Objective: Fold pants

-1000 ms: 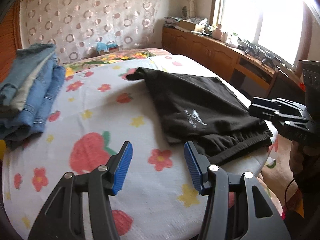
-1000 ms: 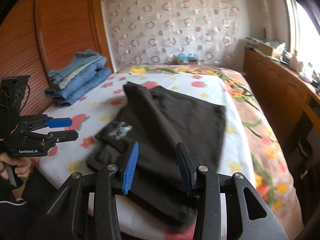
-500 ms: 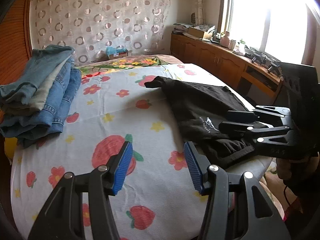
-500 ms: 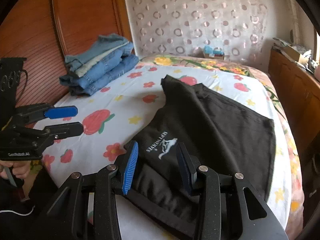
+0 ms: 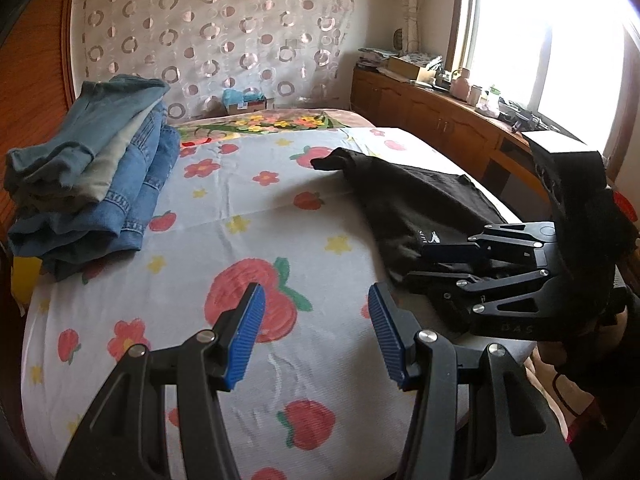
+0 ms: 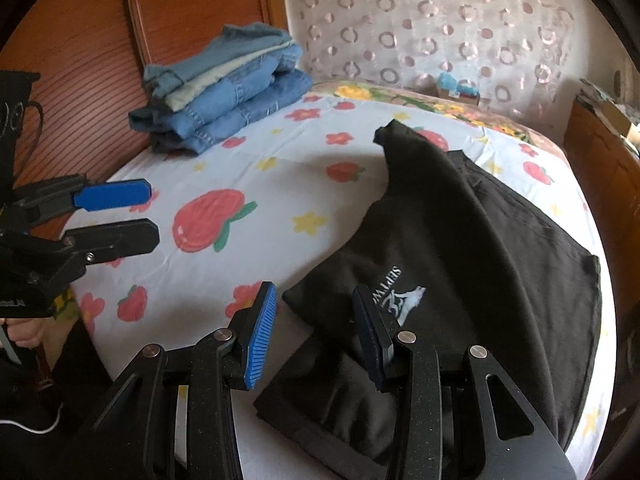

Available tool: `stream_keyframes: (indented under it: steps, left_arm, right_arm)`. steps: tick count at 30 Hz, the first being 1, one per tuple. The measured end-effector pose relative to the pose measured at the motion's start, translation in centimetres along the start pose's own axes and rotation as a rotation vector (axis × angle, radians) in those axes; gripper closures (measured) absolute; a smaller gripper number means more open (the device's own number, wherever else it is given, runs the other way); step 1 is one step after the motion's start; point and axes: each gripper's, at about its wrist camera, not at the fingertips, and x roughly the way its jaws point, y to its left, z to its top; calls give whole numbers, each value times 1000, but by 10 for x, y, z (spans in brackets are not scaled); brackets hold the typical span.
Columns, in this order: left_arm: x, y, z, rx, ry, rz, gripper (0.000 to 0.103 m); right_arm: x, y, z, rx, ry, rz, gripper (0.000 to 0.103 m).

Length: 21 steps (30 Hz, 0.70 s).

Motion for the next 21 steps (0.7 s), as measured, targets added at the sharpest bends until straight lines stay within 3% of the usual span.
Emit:
stream_keyframes:
  steps: [12,14,16,17,21]
  left_arm:
    - [3,2,-6,-14,11,-3,50]
    - [2,1,-6,-13,10,-4,50]
    - [2,1,-6,-13,11,-3,50]
    - [2,1,-7,-13,11,-4,50]
    - [3,-2,-8,-8,17,-7,50]
  right_arm:
    - [12,9,-1,-75,33,-49,64]
    - [14,10,-1,-89,37,-76,73]
    - [14,9,0,-94,37,-99,91]
    - [12,5,1,-79,34,-88,95]
    - [-3,-7,8,-34,-19,-78,99]
